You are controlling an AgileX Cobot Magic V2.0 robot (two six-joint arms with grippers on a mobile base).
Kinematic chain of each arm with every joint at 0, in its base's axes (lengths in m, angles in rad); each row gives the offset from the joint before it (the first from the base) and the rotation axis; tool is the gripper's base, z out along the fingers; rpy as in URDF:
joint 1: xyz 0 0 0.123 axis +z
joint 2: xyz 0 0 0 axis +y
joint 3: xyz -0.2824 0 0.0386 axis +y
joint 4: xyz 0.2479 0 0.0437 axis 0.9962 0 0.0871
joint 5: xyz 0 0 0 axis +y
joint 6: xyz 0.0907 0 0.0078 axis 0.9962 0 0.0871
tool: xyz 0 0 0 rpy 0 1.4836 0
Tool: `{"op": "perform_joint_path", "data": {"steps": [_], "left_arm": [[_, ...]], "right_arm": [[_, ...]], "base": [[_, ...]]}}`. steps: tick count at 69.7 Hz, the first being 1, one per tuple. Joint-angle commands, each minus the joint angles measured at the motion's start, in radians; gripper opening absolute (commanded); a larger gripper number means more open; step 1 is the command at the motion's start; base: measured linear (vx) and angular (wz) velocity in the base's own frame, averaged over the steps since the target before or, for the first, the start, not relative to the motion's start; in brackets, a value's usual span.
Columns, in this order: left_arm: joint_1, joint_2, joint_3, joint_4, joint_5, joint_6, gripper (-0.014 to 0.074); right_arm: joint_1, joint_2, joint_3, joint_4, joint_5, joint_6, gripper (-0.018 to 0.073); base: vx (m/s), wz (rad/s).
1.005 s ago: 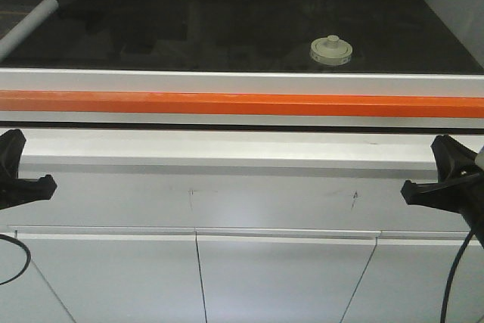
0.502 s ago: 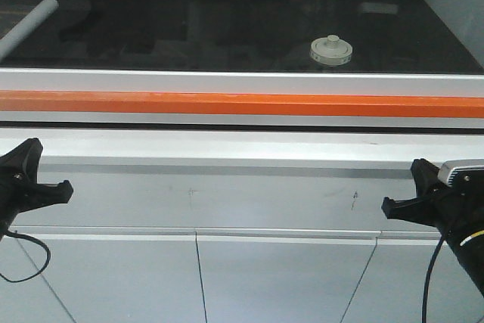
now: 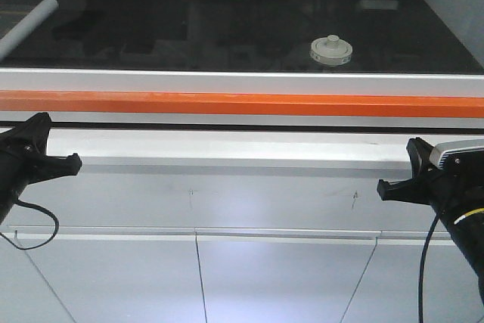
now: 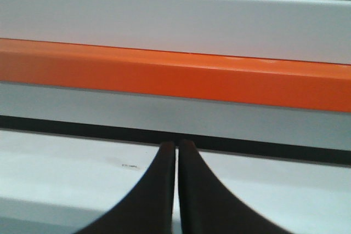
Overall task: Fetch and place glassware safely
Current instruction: 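Move both grippers under the orange sash handle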
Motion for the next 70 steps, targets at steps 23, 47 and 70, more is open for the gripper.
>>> {"op": "perform_joint_path", "data": {"steps": [23, 47, 70], "left_arm": [[-0.005, 0.085, -0.03, -0.007, -0.115, -0.002, -0.0007], [-0.005, 0.117, -0.131, 0.001, -0.05, 0.022, -0.0007], [-0.005, 0.136, -0.156, 0.001, -0.011, 0.047, -0.0007]], "right_arm": [[0.0, 0.018, -0.067, 0.002, -0.166, 0.001, -0.0003], [-0.001, 0.048, -0.074, 0.002, -0.19, 0.003, -0.0003], [-0.001, 0.048, -0.152, 0.002, -0.12, 0.002, -0.0003]], "base": [[0.0, 0.0], [0.0, 0.0], [0.0, 0.0]]}}
